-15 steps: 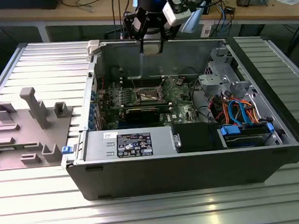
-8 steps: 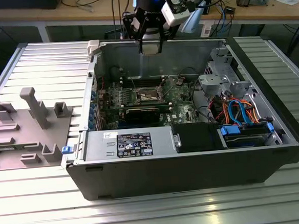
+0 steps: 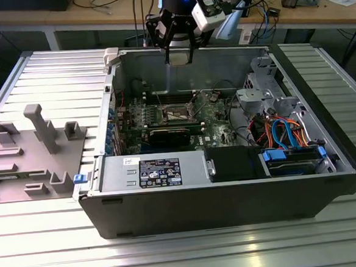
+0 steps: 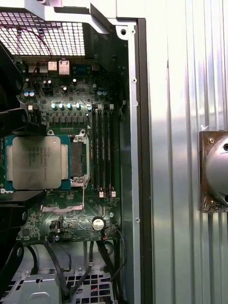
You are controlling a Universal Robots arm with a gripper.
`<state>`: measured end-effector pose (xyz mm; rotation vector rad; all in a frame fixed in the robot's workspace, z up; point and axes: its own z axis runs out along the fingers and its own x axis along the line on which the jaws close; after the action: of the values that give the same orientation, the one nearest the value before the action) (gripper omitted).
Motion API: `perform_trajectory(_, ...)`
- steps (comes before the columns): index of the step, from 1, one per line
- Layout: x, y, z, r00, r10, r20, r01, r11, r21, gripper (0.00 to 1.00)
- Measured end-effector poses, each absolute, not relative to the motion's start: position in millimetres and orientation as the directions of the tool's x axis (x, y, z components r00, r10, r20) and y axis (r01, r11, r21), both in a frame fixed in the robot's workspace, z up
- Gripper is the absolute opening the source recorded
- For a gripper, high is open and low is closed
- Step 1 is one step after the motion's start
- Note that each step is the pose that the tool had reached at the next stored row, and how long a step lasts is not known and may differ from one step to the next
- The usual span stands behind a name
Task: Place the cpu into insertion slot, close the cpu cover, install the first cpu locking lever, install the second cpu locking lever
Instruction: 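Place the cpu into insertion slot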
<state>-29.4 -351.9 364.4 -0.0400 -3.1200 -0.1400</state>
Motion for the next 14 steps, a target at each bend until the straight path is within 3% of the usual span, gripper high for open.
perform_trajectory(14, -29.6, -351.9, 362.9, -1.000, 0.025, 0.019, 0.026, 0.996, 0.089, 0.54)
